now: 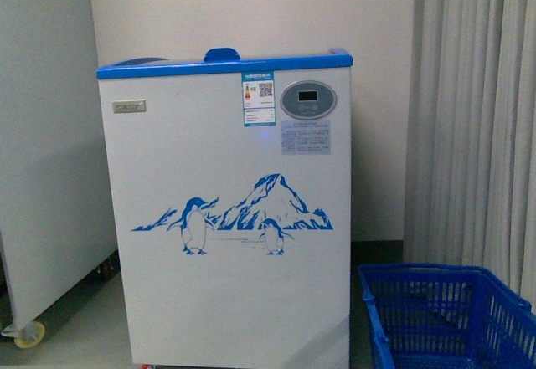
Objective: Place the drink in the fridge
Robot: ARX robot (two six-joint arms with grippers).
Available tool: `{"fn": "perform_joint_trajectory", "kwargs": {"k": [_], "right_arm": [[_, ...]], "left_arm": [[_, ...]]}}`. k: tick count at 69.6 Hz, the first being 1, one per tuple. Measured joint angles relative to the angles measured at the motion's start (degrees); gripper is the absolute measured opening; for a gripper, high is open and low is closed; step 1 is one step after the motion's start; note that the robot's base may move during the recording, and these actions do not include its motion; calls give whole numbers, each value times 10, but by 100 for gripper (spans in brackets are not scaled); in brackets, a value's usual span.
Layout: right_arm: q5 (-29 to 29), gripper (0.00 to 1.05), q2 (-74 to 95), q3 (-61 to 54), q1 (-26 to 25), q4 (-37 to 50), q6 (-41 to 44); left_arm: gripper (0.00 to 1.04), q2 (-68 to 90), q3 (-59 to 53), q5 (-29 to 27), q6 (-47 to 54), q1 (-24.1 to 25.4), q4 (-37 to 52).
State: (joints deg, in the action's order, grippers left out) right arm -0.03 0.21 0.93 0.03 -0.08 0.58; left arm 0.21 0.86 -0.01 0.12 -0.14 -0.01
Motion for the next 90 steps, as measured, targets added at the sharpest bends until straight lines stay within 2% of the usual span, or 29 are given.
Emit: {"fn": "perform_joint_trajectory", "kwargs": {"k": [86,89,90], "right_arm": [[0,97,0,0,0,0,0],[23,97,11,4,6,-16,-14],[65,97,30,18,14,-53,-29]], "left_arm": [[97,0,0,0,0,0,0],[97,1,0,0,0,0,0],[97,1,0,0,0,0,0]]}}
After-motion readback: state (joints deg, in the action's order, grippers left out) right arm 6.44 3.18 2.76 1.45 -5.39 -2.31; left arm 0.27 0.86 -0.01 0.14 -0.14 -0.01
